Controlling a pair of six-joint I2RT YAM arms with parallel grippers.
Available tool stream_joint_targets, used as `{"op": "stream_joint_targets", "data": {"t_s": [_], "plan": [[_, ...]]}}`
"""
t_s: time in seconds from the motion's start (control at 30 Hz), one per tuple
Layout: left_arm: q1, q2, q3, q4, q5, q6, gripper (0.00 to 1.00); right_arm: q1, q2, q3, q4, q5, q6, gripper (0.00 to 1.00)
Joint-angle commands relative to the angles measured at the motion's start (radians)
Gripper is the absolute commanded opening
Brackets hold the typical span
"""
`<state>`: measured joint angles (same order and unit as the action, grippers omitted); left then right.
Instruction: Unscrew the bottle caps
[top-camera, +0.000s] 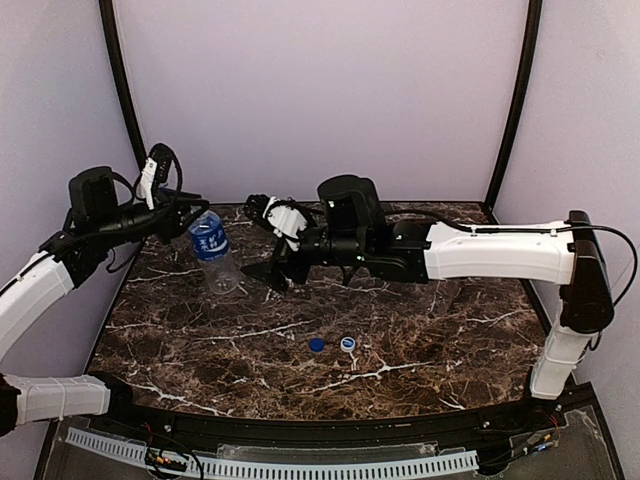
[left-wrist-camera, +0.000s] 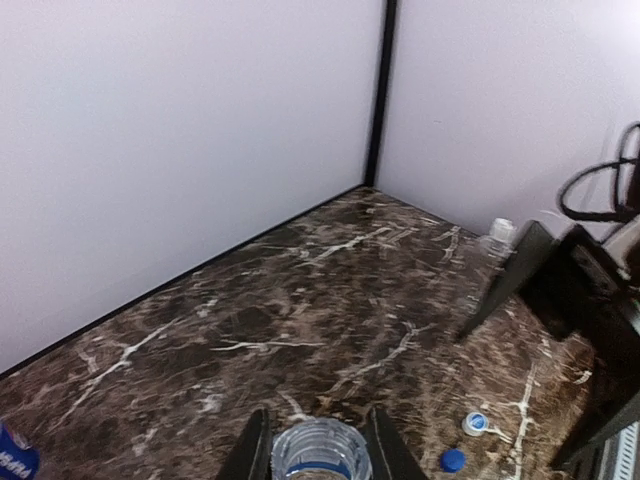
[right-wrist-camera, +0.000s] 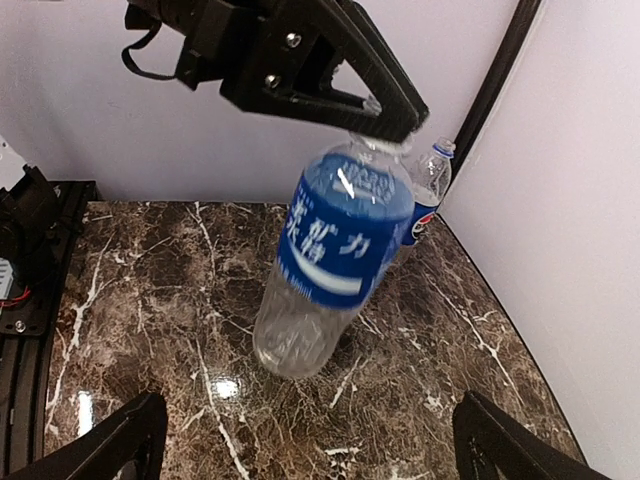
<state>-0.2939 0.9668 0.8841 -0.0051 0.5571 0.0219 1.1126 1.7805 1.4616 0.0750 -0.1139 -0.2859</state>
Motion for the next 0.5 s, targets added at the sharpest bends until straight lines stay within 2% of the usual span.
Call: {"op": "stream_joint_targets", "data": {"t_s": [0.0, 0.1, 0.13, 0.2, 0.27, 0.37, 0.47], "plan": [[0.204, 0.063, 0.159, -0.33, -0.12, 0.139, 0.01, -0.01, -0.048, -0.023, 0.052, 0.067, 0.029, 0.99], [0.324, 0.137, 0.339, -0.559, -0.216, 0.266, 0.01, -0.01, -0.1, -0.072, 0.088, 0.064, 0.03, 0.98], [0.405, 0.179, 0.372, -0.659, -0.223, 0.298, 0.01, -0.01, -0.116, -0.09, 0.1, 0.066, 0.031, 0.99], [0.526, 0.233, 0.451, -0.748, -0.214, 0.317, 0.01, -0.01, -0.147, -0.12, 0.118, 0.07, 0.031, 0.99], [0.607, 0.277, 0.497, -0.773, -0.191, 0.338, 0.01, -0.01, -0.175, -0.144, 0.133, 0.071, 0.029, 0.99], [0.633, 0.326, 0.493, -0.729, -0.192, 0.362, 0.01, -0.009, -0.21, -0.153, 0.144, 0.071, 0.04, 0.99], [0.642, 0.314, 0.374, -0.591, -0.111, 0.347, 0.01, -0.01, -0.252, -0.176, 0.163, 0.073, 0.068, 0.99]]}}
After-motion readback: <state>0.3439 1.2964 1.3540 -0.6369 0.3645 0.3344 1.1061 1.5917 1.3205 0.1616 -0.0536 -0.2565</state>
